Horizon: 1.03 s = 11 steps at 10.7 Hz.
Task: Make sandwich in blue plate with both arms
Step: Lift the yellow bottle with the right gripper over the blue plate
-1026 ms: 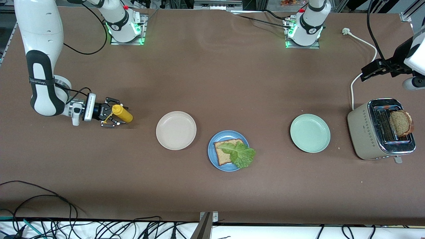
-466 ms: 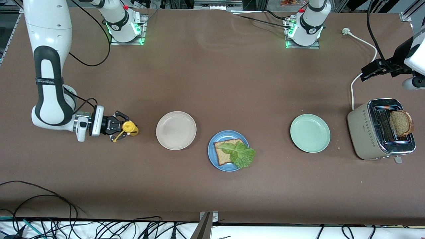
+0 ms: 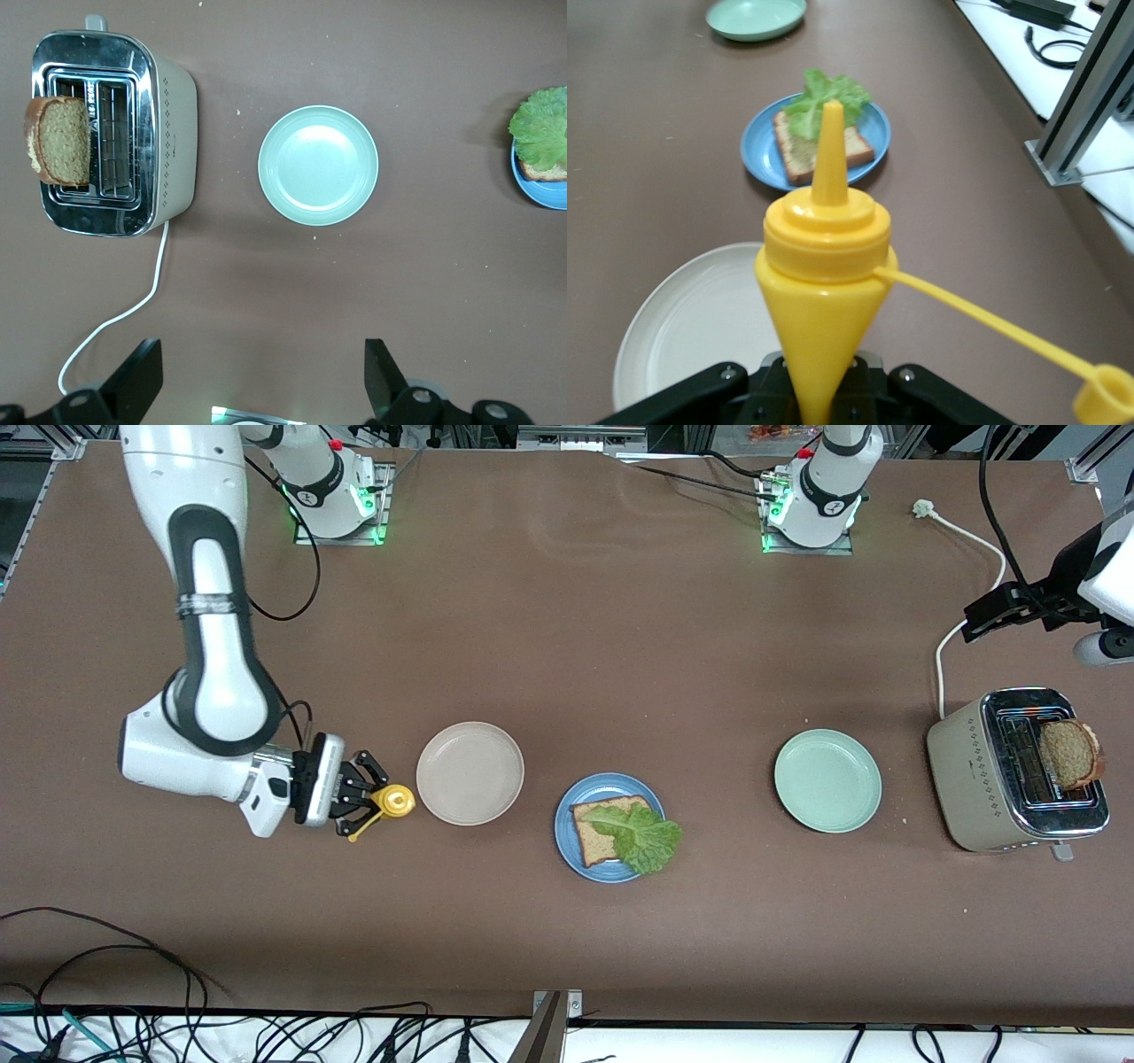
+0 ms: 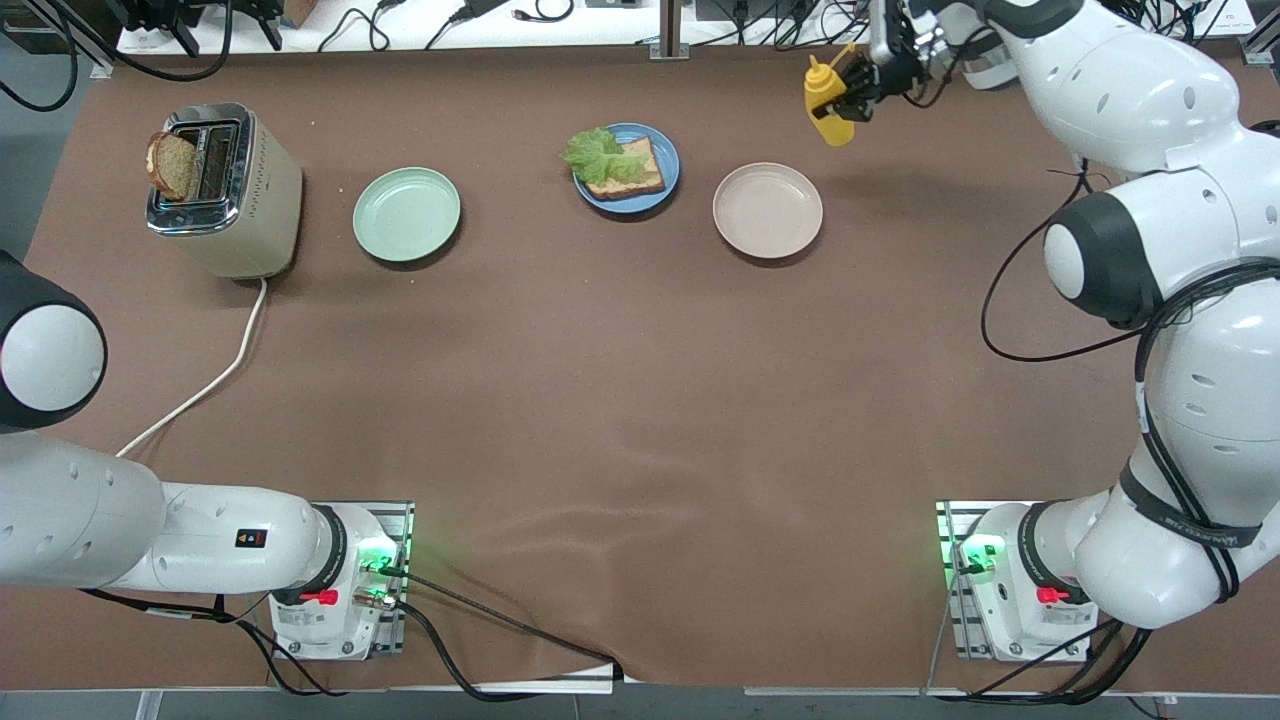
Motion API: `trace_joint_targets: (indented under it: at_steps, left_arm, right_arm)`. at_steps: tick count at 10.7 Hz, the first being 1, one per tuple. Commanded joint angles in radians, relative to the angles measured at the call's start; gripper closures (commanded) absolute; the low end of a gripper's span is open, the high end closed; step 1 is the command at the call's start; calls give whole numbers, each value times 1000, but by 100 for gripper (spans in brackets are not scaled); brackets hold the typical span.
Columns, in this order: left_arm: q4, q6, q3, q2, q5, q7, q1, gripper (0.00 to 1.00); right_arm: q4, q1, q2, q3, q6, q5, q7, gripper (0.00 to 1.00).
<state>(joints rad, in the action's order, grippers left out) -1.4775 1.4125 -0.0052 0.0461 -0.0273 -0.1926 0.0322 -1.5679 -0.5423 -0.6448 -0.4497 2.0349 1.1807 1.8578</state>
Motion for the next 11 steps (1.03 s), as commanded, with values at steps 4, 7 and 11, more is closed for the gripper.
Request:
trace_joint_targets:
  at_steps: [4,7,11]
  left_arm:
    - [25,-20,-1,6,0,7,-2,0]
    - [25,-20,-1,6,0,7,-2,0]
    - [25,-20,-1,6,0,7,-2,0]
  right_arm:
    - [114,-299,-77,-4,436,-389,-579,100]
    - [112,-424,-194,-10,651,-681,-835,100]
    - [132,-442,-252,-12,659,-1094,-1060,100]
